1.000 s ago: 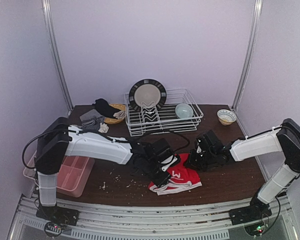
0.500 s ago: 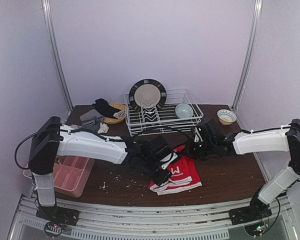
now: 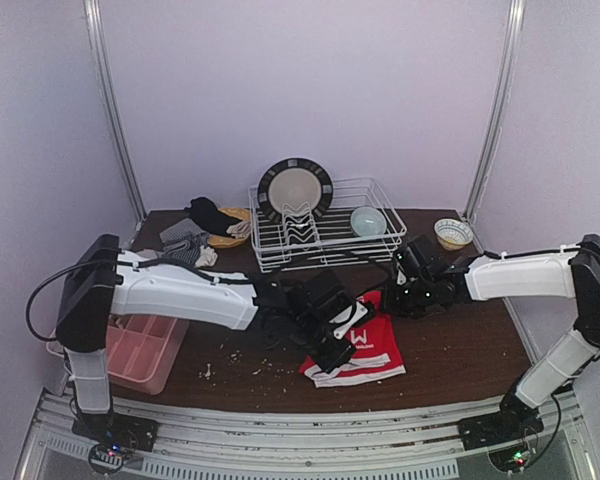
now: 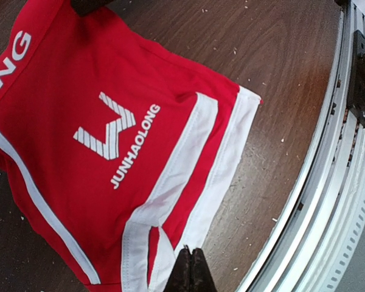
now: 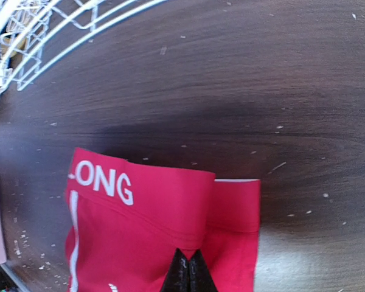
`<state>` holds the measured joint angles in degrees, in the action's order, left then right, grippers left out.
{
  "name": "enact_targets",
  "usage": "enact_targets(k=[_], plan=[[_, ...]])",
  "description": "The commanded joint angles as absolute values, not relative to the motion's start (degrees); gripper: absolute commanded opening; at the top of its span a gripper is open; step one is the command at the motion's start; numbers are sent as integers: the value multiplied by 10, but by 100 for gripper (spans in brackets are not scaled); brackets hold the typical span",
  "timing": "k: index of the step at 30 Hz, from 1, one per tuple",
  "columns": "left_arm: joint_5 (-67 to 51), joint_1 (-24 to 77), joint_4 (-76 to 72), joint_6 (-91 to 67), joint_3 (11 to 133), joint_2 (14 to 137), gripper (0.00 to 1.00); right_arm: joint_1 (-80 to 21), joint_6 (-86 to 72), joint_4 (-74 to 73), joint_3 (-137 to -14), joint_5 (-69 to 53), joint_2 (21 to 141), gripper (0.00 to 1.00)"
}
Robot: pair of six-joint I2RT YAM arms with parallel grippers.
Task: Roll the underwear
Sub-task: Smooth out the underwear at the center of the board.
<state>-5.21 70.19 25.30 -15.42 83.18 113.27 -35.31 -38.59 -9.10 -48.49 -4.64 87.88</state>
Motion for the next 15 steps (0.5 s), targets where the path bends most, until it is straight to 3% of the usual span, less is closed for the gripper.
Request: enact_targets(k=[1, 4, 7, 15], plan=[[-60, 705, 236, -158, 842, 1142, 0, -338, -348, -149, -499, -32, 915, 8], [-53, 706, 235, -162, 832, 1128, 0, -344, -347, -143, -492, -49, 885, 38], [-35, 706, 235, -165, 817, 1108, 0, -364, -350, -170, -485, -36, 835, 51], [-4, 706, 218, -184, 765, 1064, 0, -420, -405, -171, -395, -66, 751, 50]])
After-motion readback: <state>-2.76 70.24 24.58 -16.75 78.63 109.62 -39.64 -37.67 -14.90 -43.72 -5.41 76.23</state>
